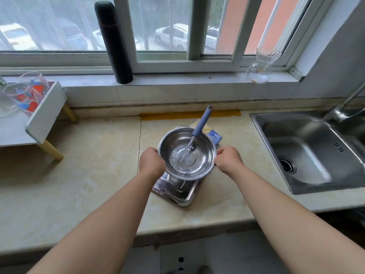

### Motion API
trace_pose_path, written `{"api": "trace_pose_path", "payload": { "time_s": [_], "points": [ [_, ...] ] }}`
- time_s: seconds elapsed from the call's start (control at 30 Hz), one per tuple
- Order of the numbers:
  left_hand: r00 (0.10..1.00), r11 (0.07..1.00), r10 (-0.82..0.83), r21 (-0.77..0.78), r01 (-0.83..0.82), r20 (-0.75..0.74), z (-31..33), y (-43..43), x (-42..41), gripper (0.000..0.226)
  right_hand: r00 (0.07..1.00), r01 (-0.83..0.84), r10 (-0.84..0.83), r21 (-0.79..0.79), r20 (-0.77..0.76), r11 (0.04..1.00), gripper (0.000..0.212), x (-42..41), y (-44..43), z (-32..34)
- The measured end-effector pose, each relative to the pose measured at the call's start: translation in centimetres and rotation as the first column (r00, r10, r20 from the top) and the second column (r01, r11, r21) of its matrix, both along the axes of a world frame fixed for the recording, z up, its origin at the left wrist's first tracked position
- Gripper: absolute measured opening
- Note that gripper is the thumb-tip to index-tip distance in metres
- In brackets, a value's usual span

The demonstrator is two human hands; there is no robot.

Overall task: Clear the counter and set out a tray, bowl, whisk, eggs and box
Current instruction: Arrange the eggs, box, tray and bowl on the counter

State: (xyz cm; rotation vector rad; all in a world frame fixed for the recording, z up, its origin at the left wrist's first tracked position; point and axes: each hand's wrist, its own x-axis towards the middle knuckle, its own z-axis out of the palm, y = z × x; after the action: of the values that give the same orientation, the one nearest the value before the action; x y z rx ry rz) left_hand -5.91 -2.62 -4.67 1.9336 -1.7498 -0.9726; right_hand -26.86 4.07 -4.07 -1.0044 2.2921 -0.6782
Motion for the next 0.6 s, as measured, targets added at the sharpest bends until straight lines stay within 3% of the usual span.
{"api": "trace_pose_path", "payload": {
  "time_s": [0.17,0.27,0.6],
  "points": [
    [0.995,0.995,-0.102,-0.012,0.102,-0.009,0.8,0.5,-4.9,0.009,0.995,0.093,-0.093,-0.001,-0.026,0.996,0.017,-4.4,2.1,0.4],
    [0.986,0.986,-0.165,0.005,0.165,-0.015,0.8,1.1,-8.6,0.015,0.989,0.145,-0.144,0.017,-0.012,0.989,0.018,-7.9,3.5,0.2],
    [0.974,0.972,-0.228,0.058,0.228,-0.003,-0.7,3.6,-17.5,0.016,0.991,0.127,-0.119,0.152,-0.060,0.980,0.007,-16.6,6.5,-1.8]
  ]
}}
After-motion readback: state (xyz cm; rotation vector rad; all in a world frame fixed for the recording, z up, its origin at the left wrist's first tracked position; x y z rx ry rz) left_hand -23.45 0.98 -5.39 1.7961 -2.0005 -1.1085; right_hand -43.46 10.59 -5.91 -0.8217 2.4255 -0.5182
